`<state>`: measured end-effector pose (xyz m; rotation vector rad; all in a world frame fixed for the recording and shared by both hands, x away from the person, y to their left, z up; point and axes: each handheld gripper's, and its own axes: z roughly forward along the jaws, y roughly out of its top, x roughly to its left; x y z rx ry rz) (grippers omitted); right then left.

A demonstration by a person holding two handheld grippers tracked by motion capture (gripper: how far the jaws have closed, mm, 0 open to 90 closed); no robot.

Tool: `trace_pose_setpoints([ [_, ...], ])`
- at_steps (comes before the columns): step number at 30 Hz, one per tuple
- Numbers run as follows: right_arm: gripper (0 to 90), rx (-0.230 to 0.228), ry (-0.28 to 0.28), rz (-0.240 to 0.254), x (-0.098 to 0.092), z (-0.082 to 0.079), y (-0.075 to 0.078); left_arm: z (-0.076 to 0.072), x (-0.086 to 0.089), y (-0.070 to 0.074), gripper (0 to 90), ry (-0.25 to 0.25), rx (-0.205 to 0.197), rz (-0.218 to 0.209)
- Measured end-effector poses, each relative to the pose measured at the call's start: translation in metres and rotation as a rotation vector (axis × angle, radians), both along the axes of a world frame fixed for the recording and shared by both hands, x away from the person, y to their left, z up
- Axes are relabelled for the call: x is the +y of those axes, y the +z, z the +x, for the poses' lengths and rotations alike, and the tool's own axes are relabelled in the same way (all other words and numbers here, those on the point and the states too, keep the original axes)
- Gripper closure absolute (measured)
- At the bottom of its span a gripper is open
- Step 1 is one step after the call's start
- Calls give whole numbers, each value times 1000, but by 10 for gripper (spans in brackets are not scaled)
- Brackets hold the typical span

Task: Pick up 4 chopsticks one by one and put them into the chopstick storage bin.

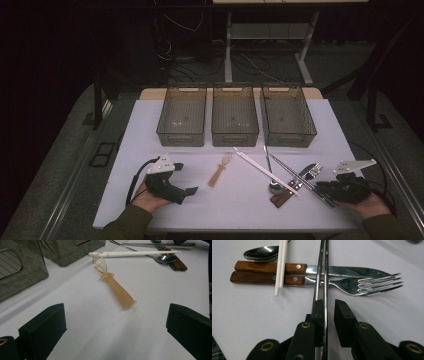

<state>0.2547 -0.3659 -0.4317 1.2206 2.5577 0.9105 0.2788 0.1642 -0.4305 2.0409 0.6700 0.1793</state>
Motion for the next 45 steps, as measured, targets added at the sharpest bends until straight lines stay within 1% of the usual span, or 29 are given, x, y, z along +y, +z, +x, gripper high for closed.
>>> trace_pose_setpoints([
  [15, 792, 20, 18, -43, 4, 3, -6, 0, 0, 0, 13, -2, 1, 3],
  [19, 799, 12, 22, -60, 5, 3, -6, 0, -1, 0, 12, 0, 1, 2],
  [20, 802, 10, 19, -74, 7, 3, -6, 0, -1, 0, 13, 1, 1, 3],
  [21, 802, 10, 19, -74, 7, 3, -6, 0, -1, 0, 12, 1, 1, 3],
  [22, 808, 1, 23, -90, 9, 2, -5, 0, -1, -1, 13, 0, 1, 4],
  [26, 832, -2, 22, -99, 10, 3, -5, 0, -1, 0, 13, -1, 1, 4],
  [34, 841, 2, 12, -104, 11, 3, -5, 0, -2, -1, 13, -4, 1, 6],
  [39, 843, 8, 10, -89, 9, 3, -6, -1, -2, -1, 13, -6, 3, 7],
  [45, 846, 7, 11, -89, 9, 3, -5, 0, -3, -2, 13, -9, 5, 8],
])
